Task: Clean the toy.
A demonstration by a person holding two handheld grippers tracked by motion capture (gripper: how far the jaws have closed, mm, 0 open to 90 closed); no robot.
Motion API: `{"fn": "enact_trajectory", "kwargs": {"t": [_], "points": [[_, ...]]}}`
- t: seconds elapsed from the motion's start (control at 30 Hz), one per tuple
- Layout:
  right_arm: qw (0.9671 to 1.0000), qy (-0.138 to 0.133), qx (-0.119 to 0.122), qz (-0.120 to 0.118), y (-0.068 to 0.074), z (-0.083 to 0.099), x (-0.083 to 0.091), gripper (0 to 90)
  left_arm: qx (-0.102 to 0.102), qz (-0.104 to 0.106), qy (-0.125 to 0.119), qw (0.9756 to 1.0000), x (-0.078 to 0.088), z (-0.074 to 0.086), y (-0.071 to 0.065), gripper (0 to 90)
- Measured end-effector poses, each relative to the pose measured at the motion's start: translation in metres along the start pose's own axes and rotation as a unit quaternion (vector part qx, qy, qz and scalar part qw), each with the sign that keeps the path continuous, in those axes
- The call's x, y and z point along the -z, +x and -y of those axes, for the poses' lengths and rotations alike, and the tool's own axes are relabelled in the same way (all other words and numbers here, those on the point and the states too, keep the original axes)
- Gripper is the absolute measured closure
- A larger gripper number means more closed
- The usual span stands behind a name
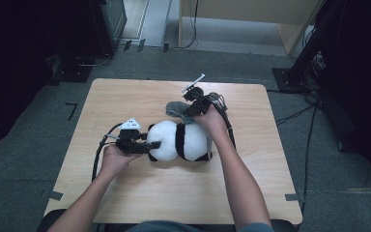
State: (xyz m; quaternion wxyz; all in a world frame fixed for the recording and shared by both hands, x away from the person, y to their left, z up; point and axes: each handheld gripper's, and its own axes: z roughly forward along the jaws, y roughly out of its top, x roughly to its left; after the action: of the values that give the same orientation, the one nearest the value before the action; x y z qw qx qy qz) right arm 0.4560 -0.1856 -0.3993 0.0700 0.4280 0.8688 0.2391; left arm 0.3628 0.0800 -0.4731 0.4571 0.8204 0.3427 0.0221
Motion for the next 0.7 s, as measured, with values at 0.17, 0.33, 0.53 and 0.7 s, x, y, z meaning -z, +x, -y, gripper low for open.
{"fn": "enact_trajectory", "kwargs": {"t": [0.17,0.33,0.53,0.7], "points": [[0.9997,-0.01,-0.02,0.007,-0.018,0.013,0.012,73.4,0.001,0.0,0.0,1.0,0.0,0.0,0.0,41.6],[0.9985,-0.014,-0.051,0.01,-0.037,0.031,0.019,73.8,0.002,0.0,0.0,1.0,0.0,0.0,0.0,41.5],[0.9967,-0.013,-0.08,0.007,-0.054,0.059,0.014,74.1,0.004,0.002,-0.003,1.0,0.0,0.001,0.002,41.5],[0.9956,-0.001,-0.093,0.01,-0.06,0.078,0.002,74.4,0.007,0.004,-0.008,0.9999,0.0,0.001,0.002,41.2]]}}
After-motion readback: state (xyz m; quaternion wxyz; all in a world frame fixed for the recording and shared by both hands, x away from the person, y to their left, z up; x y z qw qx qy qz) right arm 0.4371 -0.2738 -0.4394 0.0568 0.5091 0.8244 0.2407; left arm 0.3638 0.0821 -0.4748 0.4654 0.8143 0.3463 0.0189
